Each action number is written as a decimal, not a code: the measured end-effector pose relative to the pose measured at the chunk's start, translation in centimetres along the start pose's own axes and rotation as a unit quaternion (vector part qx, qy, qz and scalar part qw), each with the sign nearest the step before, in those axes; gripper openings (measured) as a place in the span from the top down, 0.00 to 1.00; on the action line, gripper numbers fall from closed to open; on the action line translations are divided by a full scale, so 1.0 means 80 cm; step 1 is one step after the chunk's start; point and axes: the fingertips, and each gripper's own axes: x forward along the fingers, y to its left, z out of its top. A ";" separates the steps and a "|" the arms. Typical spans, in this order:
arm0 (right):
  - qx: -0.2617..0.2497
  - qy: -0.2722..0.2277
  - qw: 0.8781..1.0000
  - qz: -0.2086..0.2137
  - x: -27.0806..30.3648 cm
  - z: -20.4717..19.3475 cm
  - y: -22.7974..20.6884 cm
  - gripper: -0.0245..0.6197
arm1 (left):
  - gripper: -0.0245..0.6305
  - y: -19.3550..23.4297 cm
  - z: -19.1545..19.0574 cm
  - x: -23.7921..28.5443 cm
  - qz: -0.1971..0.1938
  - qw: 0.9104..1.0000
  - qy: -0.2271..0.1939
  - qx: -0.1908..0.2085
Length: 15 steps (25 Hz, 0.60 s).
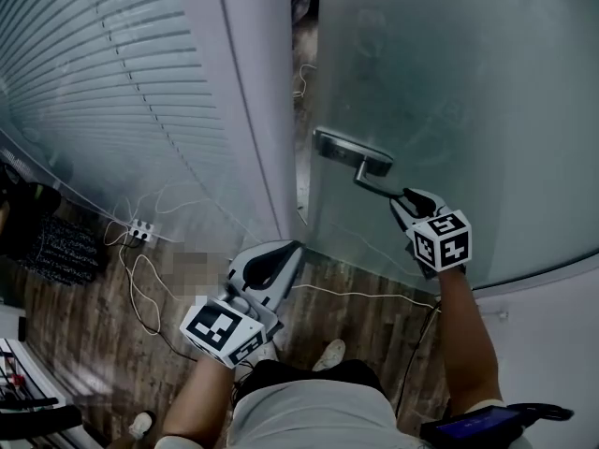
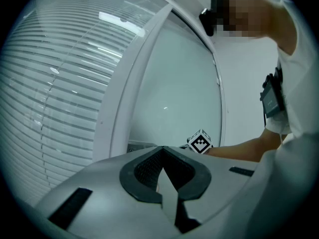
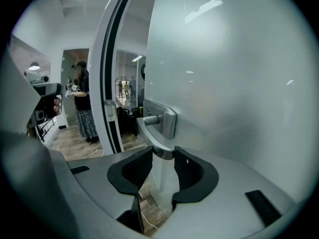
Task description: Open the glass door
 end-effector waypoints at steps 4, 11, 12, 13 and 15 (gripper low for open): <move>0.014 -0.007 1.000 -0.013 0.017 -0.002 -0.020 0.75 | 0.96 0.003 -0.009 -0.003 0.011 1.000 -0.002 0.000; 0.029 -0.011 0.999 -0.038 0.032 0.020 -0.058 0.75 | 0.96 0.006 0.006 -0.012 0.029 1.000 -0.004 0.001; 0.031 -0.012 0.999 -0.041 0.035 0.019 -0.062 0.75 | 0.96 0.006 0.004 -0.013 0.031 1.000 -0.004 0.001; 0.034 -0.012 0.998 -0.045 0.040 0.017 -0.067 0.75 | 0.96 0.007 0.002 -0.015 0.033 0.999 -0.004 0.002; 0.037 -0.015 0.998 -0.051 0.048 0.015 -0.075 0.75 | 0.96 0.009 -0.003 -0.017 0.037 0.999 -0.004 0.003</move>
